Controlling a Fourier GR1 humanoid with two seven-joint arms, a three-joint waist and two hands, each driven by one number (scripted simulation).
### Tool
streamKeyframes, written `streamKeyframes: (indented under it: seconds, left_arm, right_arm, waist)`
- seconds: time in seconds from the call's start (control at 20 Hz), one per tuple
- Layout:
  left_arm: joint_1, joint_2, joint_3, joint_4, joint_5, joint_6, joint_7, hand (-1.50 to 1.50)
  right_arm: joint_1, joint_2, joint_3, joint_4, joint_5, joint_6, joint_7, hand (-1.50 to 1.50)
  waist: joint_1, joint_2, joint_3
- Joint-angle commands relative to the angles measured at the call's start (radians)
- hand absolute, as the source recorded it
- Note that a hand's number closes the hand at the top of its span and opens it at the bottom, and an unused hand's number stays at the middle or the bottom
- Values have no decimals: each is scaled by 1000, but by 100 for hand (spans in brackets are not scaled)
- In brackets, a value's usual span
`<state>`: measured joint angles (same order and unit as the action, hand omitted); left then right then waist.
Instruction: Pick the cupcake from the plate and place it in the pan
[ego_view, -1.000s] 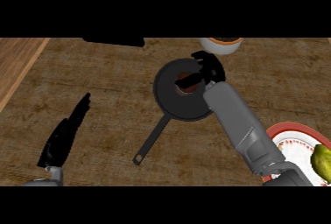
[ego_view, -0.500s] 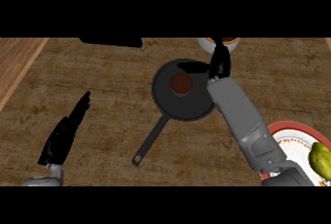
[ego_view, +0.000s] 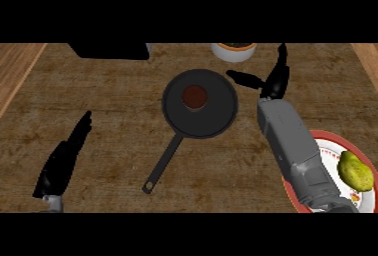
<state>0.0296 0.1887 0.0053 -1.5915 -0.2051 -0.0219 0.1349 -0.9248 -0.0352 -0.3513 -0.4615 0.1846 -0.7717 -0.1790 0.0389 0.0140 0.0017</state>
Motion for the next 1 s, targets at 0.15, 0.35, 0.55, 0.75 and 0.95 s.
streamKeyframes:
  seconds: [0.15,0.35,0.55,0.75,0.95]
  left_arm:
    - [68,49,79,4,59,-46,-67,0]
    - [77,9,41,-49,28,-23,21,0]
    - [56,-19,12,-47,-23,5,16,0]
    - [80,-16,41,-28,0,-6,-9,0]
    - [86,-37,34,6,-28,11,-68,0]
  right_arm:
    - [185,-100,-20,-83,-51,130,-157,-150]
    - [336,-127,35,-279,-53,202,-91,-150]
    - [454,-178,80,-432,-51,261,2,-150]
    - [628,-220,69,-600,-103,361,-27,-150]
    - [698,-280,68,-716,-133,444,65,-150]
  waist:
    - [-33,-13,-2]
    - [-54,-22,-2]
    - [-49,-19,-2]
    - [-52,-18,-2]
    - [-44,-16,-2]
